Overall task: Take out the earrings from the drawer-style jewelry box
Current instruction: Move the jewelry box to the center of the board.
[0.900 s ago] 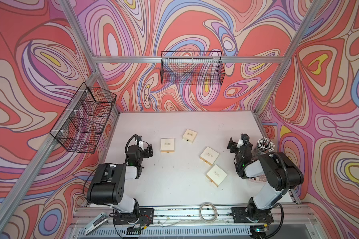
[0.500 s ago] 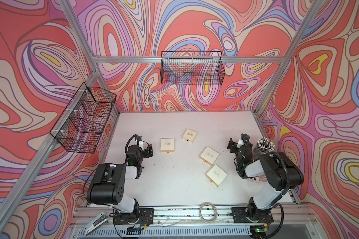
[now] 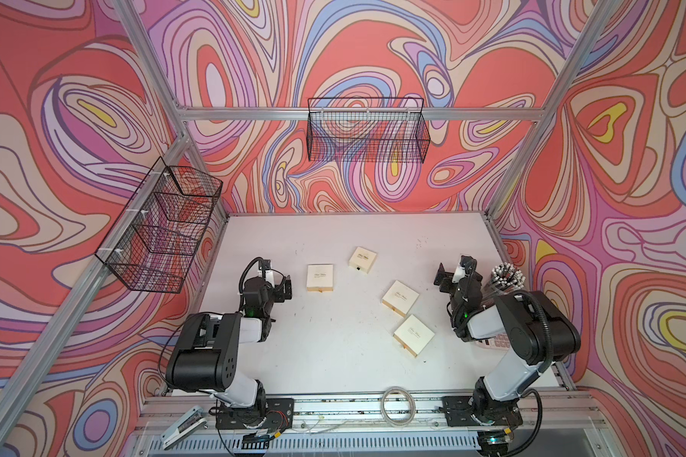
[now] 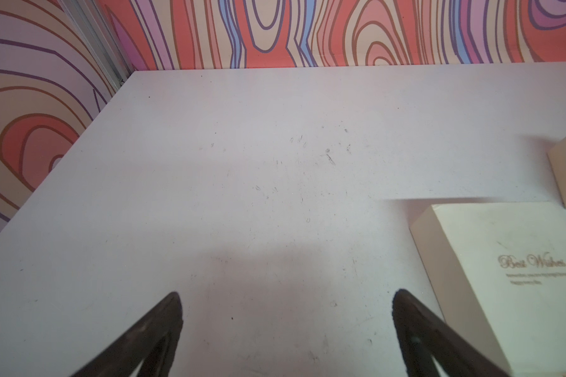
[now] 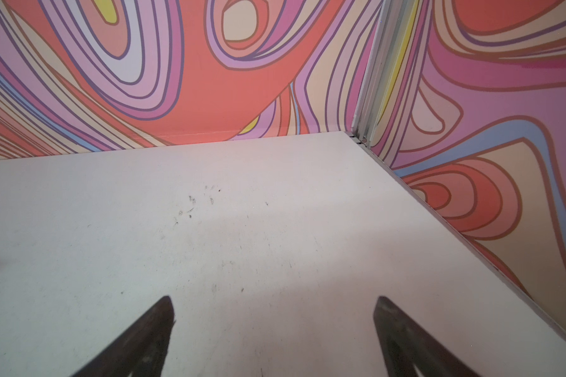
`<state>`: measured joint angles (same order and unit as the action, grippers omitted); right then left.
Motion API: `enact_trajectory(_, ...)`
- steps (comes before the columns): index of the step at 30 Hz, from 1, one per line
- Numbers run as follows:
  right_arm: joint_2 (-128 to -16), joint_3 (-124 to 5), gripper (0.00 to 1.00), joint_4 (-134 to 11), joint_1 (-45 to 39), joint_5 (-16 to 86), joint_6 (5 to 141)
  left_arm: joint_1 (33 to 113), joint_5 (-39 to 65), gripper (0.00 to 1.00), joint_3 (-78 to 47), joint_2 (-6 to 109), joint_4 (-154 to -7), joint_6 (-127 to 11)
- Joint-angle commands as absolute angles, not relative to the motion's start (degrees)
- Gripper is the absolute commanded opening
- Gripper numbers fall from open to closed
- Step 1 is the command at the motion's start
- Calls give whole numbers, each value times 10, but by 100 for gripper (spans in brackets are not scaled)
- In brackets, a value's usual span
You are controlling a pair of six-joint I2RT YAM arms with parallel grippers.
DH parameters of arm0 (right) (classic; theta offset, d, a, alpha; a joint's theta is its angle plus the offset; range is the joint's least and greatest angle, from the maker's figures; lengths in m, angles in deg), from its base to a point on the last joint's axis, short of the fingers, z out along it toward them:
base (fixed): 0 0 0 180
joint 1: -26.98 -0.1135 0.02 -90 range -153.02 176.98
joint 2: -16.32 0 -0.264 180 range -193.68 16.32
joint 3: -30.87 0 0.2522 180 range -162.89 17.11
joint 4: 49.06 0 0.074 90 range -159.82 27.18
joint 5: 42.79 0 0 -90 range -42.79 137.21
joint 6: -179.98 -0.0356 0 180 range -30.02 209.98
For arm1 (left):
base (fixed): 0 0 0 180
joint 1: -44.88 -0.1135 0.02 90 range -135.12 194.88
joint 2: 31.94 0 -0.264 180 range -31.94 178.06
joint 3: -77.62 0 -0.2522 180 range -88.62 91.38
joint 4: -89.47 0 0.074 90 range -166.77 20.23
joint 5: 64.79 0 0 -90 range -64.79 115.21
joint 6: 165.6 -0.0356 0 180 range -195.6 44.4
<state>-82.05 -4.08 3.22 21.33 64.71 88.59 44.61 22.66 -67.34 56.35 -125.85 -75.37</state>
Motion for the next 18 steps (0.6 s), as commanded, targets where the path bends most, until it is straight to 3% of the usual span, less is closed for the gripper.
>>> enact_trajectory(1, -819, -46, 98, 38, 216, 645, 885, 446, 226, 100, -667, 563, -1269, -752)
enact_trajectory(12, -819, -46, 98, 39, 215, 645, 885, 446, 225, 100, -669, 561, -1272, -754)
enact_trajectory(18, -819, -44, 98, 44, 216, 648, 886, 445, 278, 100, -677, 561, -1285, -731)
